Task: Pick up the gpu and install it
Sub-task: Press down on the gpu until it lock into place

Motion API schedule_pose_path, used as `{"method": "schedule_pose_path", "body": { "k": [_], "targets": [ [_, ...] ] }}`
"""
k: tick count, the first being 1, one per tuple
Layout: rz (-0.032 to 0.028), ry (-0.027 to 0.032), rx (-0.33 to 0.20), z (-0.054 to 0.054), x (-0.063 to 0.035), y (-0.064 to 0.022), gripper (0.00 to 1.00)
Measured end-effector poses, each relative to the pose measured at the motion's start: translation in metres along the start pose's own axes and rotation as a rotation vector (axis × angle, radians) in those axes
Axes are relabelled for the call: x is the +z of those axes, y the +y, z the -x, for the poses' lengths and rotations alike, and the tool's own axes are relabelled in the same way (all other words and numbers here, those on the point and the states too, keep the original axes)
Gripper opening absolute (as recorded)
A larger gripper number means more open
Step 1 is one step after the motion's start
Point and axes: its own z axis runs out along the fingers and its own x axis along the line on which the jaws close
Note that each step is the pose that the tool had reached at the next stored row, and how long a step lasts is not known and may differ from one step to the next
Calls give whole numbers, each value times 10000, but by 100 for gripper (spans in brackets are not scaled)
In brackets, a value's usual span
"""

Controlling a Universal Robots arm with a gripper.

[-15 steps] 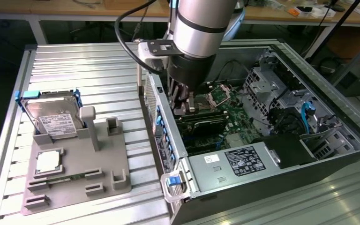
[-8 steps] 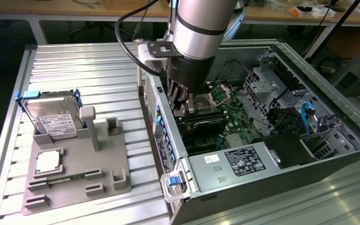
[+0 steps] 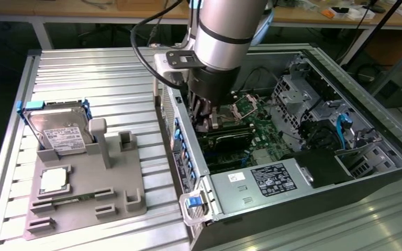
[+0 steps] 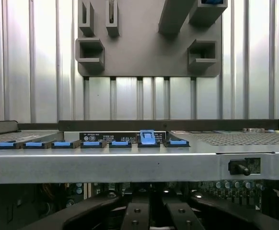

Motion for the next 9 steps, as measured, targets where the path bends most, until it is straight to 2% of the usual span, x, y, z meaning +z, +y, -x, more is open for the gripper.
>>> {"method": "schedule_pose_path", "body": {
  "k": [3,9],
  "targets": [
    [-1,1,0,1,-9,-144,11],
    [-1,-1,7,8,-11,-154,11]
  ]
}}
